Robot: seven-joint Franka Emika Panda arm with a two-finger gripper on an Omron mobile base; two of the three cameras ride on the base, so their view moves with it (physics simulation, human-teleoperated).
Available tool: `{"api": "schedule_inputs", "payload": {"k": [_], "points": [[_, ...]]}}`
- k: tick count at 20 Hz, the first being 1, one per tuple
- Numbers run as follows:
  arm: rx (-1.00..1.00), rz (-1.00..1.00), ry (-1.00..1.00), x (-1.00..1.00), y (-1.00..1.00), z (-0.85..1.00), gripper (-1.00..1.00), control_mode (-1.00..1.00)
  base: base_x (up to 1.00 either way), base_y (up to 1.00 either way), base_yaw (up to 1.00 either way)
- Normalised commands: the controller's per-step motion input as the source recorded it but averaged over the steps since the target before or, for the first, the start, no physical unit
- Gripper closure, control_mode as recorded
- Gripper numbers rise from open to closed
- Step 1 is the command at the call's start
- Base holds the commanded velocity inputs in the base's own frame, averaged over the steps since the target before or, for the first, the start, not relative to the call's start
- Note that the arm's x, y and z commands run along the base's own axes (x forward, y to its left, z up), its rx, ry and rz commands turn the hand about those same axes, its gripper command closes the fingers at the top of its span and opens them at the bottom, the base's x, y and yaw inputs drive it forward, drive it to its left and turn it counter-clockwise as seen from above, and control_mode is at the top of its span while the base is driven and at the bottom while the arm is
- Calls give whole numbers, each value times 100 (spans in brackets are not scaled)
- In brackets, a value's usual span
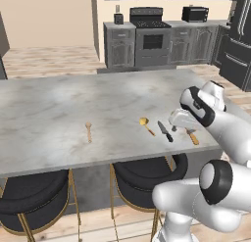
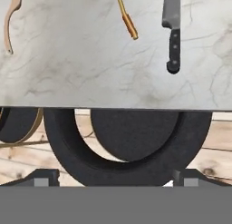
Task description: Pick up the metallic utensils from the counter and place them in the open drawer. Make sure not to pick up any wooden utensils.
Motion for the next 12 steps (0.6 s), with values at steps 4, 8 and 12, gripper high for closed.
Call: {"api": "schedule_inputs", "payload": {"k": [4,8,12], "points": [[-2,-10,0,23,3,-20,-100,-100,0,0,0],[-7,-18,-1,30,2,-30,-100,-100,0,0,0],[-5,-19,-6,26,0,-14,-100,-100,0,0,0]]}}
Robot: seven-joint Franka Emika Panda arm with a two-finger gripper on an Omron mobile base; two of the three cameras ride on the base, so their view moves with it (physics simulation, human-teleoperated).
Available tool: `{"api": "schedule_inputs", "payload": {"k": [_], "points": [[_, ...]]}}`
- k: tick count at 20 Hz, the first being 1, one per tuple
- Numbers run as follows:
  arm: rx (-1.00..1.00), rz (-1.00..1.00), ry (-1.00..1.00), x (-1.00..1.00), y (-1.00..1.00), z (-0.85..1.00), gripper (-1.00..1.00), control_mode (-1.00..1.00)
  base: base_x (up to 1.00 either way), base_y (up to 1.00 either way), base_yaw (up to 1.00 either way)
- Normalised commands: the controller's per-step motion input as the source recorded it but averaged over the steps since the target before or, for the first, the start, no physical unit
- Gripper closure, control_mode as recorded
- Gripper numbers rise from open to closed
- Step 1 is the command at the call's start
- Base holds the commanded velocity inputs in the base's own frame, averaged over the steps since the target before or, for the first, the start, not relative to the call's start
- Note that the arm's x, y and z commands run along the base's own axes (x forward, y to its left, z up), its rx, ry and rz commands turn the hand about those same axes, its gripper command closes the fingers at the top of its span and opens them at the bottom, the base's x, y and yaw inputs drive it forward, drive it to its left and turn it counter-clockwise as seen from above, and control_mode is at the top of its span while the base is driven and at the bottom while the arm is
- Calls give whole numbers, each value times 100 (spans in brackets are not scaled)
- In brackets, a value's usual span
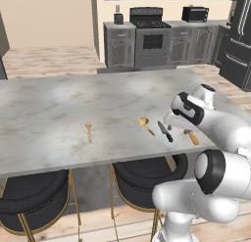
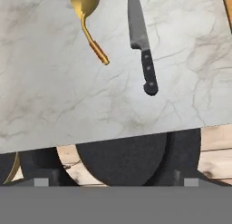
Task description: Pick up the metallic utensils from the counter and place them in the open drawer. Make sure not to pick up any wooden utensils.
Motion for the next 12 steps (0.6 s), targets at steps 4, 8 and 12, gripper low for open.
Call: {"api": "schedule_inputs", "payload": {"k": [4,8,12], "points": [[-12,-19,-9,9,0,-18,-100,-100,0,0,0],[-14,-16,-3,4,0,-26,-100,-100,0,0,0],[-4,-12,-1,3,-5,-20,-100,-100,0,0,0]]}}
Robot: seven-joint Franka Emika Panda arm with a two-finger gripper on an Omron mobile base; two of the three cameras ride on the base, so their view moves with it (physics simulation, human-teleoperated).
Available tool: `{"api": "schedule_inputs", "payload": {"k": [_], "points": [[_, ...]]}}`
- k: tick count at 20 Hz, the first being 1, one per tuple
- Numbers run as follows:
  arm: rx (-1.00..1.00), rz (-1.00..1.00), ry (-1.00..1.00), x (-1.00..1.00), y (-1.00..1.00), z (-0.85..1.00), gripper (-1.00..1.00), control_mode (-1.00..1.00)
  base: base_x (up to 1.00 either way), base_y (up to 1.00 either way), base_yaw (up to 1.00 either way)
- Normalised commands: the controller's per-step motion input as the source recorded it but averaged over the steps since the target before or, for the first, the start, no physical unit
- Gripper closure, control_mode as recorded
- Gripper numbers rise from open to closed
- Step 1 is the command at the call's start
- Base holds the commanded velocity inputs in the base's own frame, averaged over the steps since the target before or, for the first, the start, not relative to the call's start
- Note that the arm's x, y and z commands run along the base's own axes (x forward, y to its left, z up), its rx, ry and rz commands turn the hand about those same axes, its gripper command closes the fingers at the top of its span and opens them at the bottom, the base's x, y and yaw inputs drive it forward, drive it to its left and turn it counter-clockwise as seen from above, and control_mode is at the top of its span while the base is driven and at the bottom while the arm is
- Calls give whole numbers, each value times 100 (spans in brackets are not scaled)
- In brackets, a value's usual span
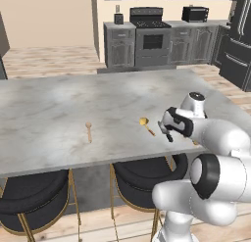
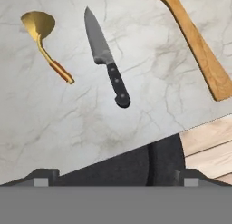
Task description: Pick up the metallic utensils from the counter and place them in the open drawer. Make sure not to pick up any wooden utensils.
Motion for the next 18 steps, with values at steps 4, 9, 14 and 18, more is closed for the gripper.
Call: {"api": "schedule_inputs", "payload": {"k": [4,9,14,18], "points": [[0,-5,0,20,-8,-6,-100,-100,0,0,0],[0,0,0,30,-17,-2,-100,-100,0,0,0],[0,0,0,33,-26,-11,-100,-100,0,0,0],[0,0,0,34,-8,-26,-100,-100,0,0,0]]}}
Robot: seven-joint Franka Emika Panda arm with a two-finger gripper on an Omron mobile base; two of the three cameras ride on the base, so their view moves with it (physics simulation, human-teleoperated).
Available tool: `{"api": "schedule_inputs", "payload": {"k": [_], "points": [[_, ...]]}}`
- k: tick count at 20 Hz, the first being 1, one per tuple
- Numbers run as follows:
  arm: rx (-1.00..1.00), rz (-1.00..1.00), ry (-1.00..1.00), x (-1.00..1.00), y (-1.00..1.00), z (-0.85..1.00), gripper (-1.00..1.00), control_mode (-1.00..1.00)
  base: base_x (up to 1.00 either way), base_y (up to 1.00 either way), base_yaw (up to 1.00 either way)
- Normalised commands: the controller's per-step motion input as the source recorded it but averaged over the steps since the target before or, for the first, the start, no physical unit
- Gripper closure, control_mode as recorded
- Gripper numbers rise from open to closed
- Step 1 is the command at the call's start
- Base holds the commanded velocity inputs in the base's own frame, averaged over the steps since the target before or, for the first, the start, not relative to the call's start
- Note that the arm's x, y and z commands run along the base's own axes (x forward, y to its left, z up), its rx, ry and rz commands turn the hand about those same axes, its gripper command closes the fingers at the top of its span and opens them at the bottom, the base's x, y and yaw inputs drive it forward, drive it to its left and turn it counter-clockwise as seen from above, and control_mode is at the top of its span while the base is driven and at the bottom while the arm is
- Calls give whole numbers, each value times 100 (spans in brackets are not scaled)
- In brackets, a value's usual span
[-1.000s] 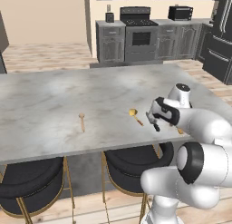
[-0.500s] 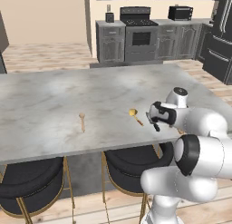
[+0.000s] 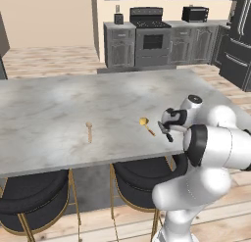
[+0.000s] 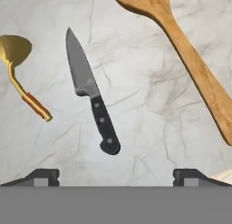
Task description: Pick up the metallic utensils from the counter and place them in the open drawer. Make sure not to pick up any wooden utensils.
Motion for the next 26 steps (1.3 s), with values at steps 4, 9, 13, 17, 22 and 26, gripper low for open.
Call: {"api": "schedule_inputs", "payload": {"k": [4,9,13,17,22,26], "points": [[0,0,0,29,0,-32,-100,-100,0,0,0],[0,0,-1,27,2,-36,-100,-100,0,0,0],[0,0,0,27,2,-38,-100,-100,0,0,0],[-2,0,-1,24,10,-44,-100,-100,0,0,0],[-6,0,-1,23,20,-57,100,-100,0,0,0],[-2,1,-1,13,6,-49,100,-100,0,0,0]]}}
